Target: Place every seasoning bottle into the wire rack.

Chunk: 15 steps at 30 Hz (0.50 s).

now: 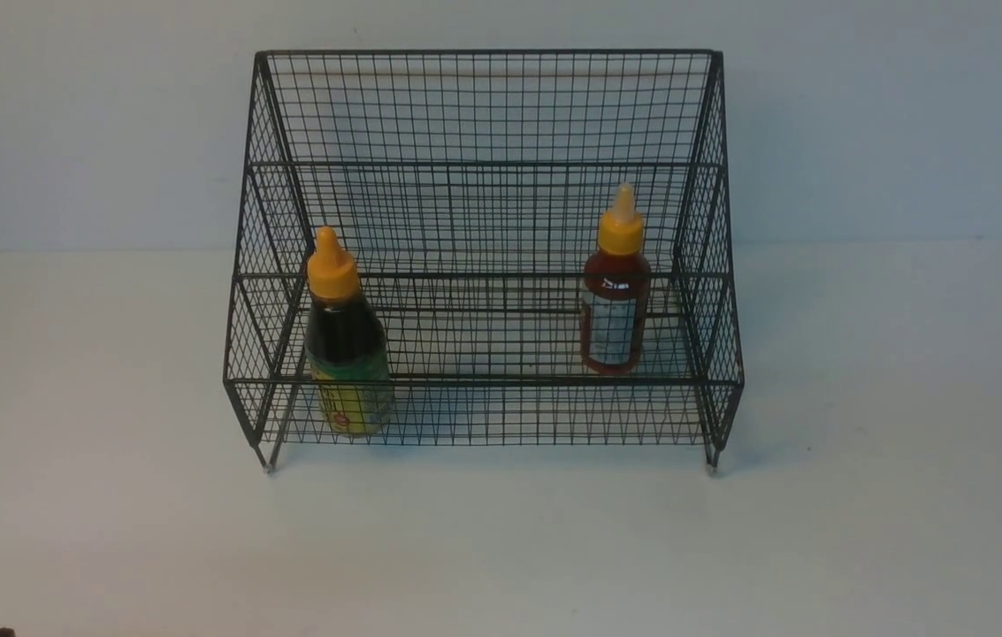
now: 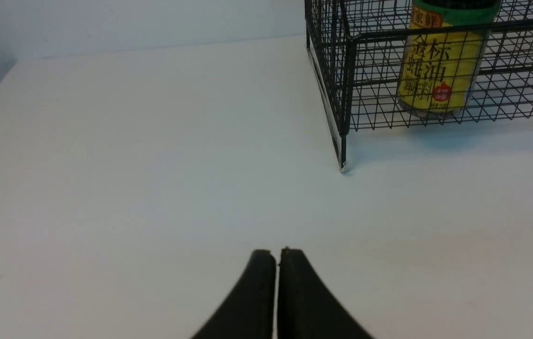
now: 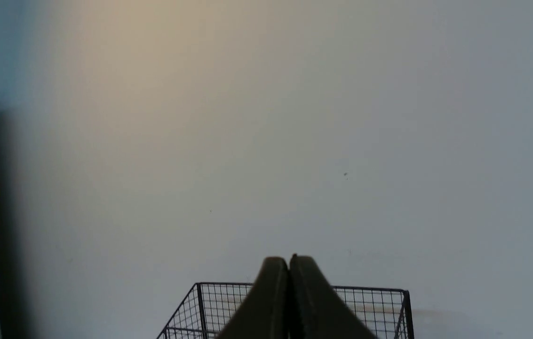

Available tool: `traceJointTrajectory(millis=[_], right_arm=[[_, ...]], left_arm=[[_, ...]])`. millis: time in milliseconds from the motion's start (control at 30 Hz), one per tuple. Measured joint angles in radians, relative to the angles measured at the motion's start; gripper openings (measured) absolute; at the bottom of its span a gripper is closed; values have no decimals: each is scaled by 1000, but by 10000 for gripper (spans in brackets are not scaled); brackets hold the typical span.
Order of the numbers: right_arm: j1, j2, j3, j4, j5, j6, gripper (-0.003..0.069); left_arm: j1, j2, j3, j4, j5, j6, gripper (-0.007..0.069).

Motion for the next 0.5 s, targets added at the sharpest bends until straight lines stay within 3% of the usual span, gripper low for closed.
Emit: traceJointTrajectory(millis=[133,300,500], right_arm=[[0,0,11,84,21,-111,-15],[-4,-1,11,78,119,-174,-15],[-213,-11,64,44,346,-198,-15]], left_arm=[[0,0,0,0,0,1,-4],[0,0,0,0,0,1,-4],[0,0,1,0,0,1,-4]])
